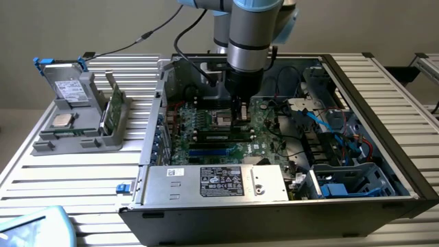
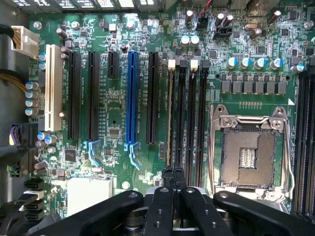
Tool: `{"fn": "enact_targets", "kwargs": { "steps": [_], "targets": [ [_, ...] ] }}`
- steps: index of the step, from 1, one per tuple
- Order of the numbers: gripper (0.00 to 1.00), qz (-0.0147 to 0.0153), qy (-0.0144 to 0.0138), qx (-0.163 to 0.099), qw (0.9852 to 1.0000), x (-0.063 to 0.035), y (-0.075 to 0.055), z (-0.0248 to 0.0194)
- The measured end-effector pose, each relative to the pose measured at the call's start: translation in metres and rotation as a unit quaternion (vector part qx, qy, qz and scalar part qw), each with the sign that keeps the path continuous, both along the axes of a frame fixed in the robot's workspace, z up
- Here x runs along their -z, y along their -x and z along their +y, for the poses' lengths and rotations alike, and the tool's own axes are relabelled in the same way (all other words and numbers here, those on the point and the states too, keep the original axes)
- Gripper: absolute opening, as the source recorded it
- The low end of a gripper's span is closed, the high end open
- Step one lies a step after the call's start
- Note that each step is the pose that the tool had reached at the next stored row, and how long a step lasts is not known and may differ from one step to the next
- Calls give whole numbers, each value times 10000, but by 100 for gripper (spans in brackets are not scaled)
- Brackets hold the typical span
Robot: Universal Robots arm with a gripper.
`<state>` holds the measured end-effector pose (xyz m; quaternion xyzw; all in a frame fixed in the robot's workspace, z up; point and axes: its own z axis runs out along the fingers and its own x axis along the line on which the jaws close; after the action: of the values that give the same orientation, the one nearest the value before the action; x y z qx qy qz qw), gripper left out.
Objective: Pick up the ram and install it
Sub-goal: 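Press down the ram until it locks into place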
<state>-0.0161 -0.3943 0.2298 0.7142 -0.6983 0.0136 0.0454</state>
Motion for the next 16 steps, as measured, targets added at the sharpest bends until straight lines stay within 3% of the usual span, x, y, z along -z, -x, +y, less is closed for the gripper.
{"fn": "enact_targets", "kwargs": {
  "steps": [7,16],
  "targets": [
    [11,-1,-24,0,10000,-30,106,-8],
    [11,-10,-27,0,10000,-38,267,-30]
  ]
}}
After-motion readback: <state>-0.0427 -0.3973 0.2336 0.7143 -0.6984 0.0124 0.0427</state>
